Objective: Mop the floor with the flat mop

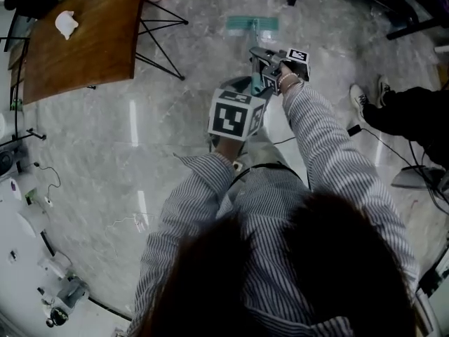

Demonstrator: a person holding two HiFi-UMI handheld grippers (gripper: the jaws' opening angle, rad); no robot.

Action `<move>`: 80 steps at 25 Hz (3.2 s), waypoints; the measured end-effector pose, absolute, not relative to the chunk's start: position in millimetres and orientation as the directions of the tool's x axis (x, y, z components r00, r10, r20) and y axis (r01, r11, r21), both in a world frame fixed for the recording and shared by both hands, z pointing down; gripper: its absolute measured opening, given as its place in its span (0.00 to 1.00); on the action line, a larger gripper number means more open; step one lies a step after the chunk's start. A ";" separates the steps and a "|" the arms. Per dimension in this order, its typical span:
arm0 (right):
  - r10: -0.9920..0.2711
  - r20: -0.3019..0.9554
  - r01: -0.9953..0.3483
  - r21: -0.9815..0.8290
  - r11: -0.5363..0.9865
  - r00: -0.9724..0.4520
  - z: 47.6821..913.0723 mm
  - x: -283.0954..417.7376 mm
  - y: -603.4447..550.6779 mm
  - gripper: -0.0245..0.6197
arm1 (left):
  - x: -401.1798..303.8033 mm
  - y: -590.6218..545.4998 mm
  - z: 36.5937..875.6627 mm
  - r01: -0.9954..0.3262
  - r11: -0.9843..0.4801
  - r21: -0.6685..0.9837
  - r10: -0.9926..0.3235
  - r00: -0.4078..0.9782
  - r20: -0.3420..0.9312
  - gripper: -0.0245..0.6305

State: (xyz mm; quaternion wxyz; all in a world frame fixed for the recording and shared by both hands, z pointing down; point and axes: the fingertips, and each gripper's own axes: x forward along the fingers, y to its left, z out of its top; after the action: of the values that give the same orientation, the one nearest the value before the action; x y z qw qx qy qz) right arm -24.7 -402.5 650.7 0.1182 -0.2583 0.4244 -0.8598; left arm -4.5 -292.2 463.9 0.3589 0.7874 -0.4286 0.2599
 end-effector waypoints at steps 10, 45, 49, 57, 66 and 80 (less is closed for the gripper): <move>-0.396 0.306 0.003 -0.788 -0.616 -0.865 656.1 -39.0 -432.0 0.26 | -19.5 -323.0 476.4 -0.882 -0.356 0.310 -0.478 0.456 0.751 0.39; -0.498 0.308 0.117 -0.748 -0.653 -0.811 694.0 -32.9 -27.5 0.23 | -23.1 97.4 527.7 -0.836 -0.509 0.205 -0.381 0.433 0.817 0.37; -0.487 0.316 0.122 -0.727 -0.676 -0.814 672.9 -35.1 23.5 0.23 | -26.6 139.4 498.6 -0.840 -0.485 0.244 -0.373 0.451 0.811 0.37; -0.538 0.287 0.220 -0.688 -0.692 -0.792 647.0 -29.7 59.4 0.24 | -19.1 161.2 463.2 -0.830 -0.477 0.288 -0.371 0.488 0.790 0.39; -0.500 0.294 0.172 -0.701 -0.692 -0.815 646.1 -19.2 58.7 0.24 | -5.6 160.2 461.4 -0.841 -0.452 0.297 -0.401 0.489 0.775 0.40; -0.471 0.312 0.125 -0.712 -0.691 -0.825 646.7 -5.8 26.7 0.24 | 15.4 129.2 468.6 -0.812 -0.473 0.342 -0.380 0.538 0.753 0.44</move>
State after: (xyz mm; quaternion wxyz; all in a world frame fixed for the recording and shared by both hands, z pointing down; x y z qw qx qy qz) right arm -5.8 26.7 646.7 0.1682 -0.2432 0.3556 -0.8867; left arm 15.4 129.2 468.6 0.3544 0.8021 -0.3715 0.3050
